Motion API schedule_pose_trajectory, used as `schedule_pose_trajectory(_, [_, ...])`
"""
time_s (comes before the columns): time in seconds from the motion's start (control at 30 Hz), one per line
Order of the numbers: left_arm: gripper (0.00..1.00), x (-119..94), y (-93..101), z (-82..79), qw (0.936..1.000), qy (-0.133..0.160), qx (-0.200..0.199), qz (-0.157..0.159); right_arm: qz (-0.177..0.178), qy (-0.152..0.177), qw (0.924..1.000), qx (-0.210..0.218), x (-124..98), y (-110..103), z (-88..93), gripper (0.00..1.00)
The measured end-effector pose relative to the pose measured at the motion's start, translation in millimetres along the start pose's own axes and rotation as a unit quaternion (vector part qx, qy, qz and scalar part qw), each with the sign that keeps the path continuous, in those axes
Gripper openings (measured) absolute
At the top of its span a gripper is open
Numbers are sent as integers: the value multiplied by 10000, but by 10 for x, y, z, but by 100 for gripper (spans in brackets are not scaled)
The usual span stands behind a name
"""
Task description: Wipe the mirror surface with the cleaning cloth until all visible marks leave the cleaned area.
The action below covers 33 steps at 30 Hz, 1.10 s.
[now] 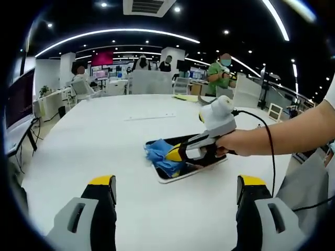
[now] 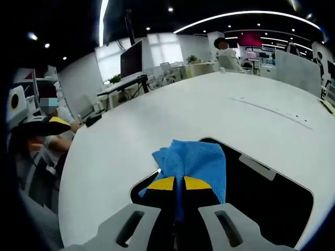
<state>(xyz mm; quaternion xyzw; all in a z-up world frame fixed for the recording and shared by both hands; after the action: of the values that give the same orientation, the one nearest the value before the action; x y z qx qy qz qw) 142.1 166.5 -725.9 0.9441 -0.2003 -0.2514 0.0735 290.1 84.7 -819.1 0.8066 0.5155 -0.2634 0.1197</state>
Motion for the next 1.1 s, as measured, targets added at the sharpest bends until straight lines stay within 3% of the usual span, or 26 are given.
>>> schedule_pose_trajectory(1.1, [97, 31, 21, -12, 10000, 3, 10, 46, -148, -17, 9997, -192, -29, -134, 60, 1])
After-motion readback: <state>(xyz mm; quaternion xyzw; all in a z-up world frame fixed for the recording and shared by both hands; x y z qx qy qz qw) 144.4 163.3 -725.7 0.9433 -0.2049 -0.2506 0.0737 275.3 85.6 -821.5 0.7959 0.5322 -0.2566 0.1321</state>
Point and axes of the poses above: the point that each gripper's makers call its tool centre point, and the gripper's own axes: x roughly forward along the fingers, y roughly to its right, z roughly out of its underside, the point moved 4 cm from there along -x, roughly backward along the fingers, and after that the axes turned 7 degrees about -x, right-handed, at the moved point
